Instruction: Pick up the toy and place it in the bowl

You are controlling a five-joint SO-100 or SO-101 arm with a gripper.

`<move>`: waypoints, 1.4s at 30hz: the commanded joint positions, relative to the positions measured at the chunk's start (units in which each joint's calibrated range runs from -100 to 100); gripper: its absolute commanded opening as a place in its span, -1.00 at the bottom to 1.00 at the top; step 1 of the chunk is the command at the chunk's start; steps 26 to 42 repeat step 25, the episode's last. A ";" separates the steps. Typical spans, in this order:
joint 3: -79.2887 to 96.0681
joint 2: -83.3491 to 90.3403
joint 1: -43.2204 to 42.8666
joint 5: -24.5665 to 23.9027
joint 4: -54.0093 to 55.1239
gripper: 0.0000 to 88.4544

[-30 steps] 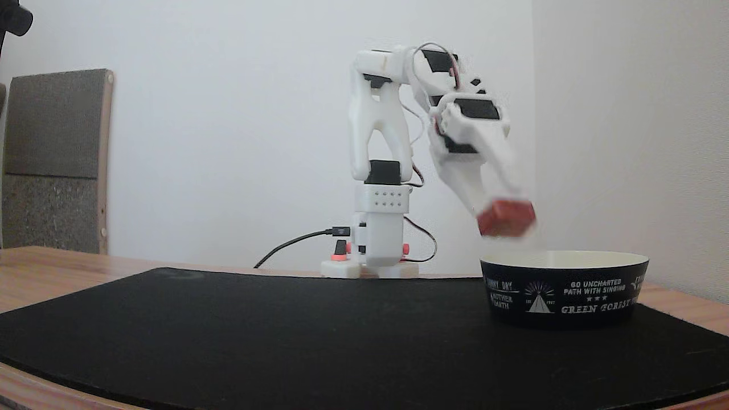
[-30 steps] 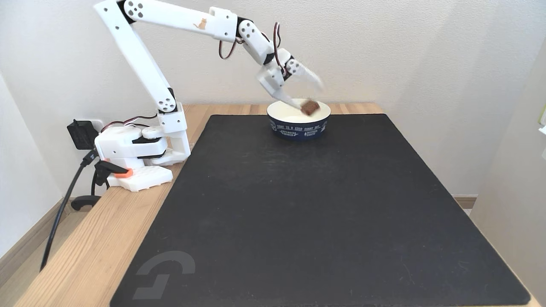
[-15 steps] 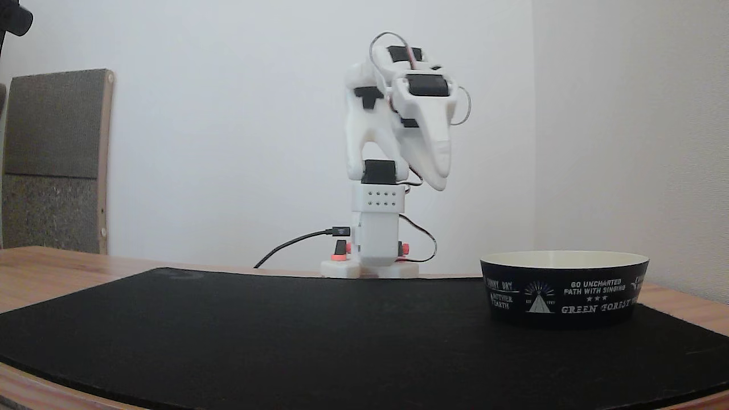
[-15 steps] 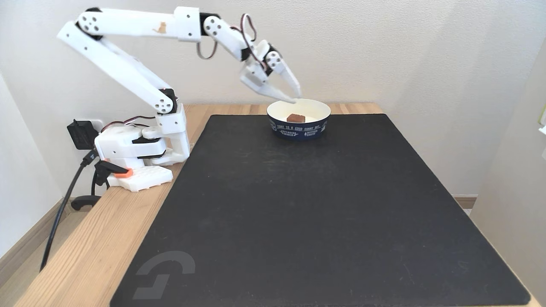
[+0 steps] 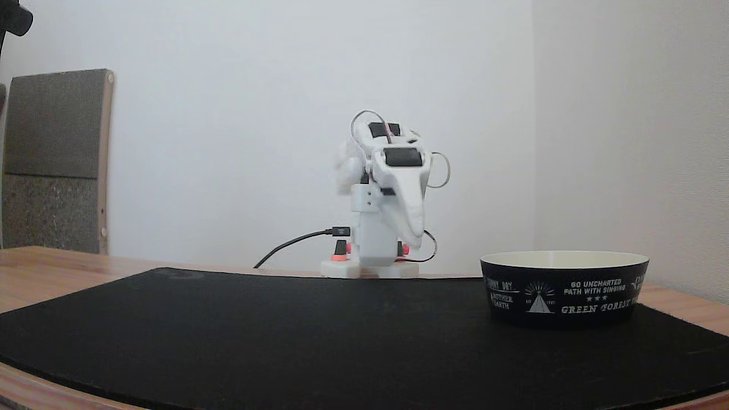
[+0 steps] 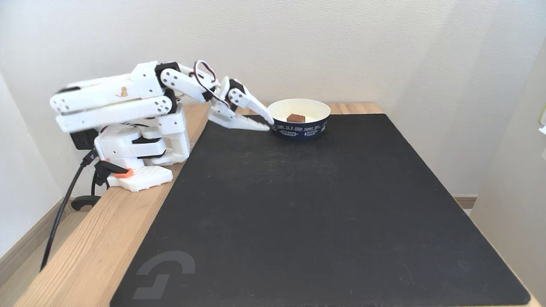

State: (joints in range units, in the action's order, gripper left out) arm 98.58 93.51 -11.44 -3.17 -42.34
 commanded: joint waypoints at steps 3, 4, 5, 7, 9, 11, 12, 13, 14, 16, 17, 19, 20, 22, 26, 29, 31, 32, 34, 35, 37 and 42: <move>0.88 5.99 -0.06 -0.23 -7.87 -0.86; 0.88 5.74 0.03 -0.12 -7.87 -0.86; 0.88 5.49 0.03 0.03 -8.21 -0.86; 0.88 5.83 -0.31 0.14 -10.75 -0.86; 0.88 5.83 -0.31 0.14 -10.67 -0.86; 0.88 5.83 -0.14 0.03 -10.67 -0.85; 0.88 5.83 -0.14 -0.07 -10.67 -0.85; 0.88 5.83 -0.14 -0.07 -10.67 -0.85; 0.88 5.83 -0.14 -0.12 -10.67 -0.85; 0.88 5.83 -0.14 0.09 -10.67 -0.85; 0.88 5.83 -0.14 0.14 -10.67 -0.85; 0.88 5.83 -0.14 0.14 -10.67 -0.85; 0.88 5.83 -0.14 0.14 -10.67 -0.85; 0.88 5.83 -0.14 0.14 -10.67 -0.85; 0.88 5.83 -0.14 0.14 -10.67 -0.85; 0.88 5.83 -0.14 0.14 -10.67 -0.85; 0.88 5.83 -0.14 0.14 -10.67 -0.85; 0.88 5.83 -0.14 0.14 -10.67 -0.85; 0.88 5.83 -0.14 0.14 -10.67 -0.85; 0.88 5.83 -0.14 0.14 -10.67 -0.85; 0.88 5.83 -0.14 0.14 -10.67 -0.85; 0.88 5.83 -0.14 0.14 -10.67 -0.85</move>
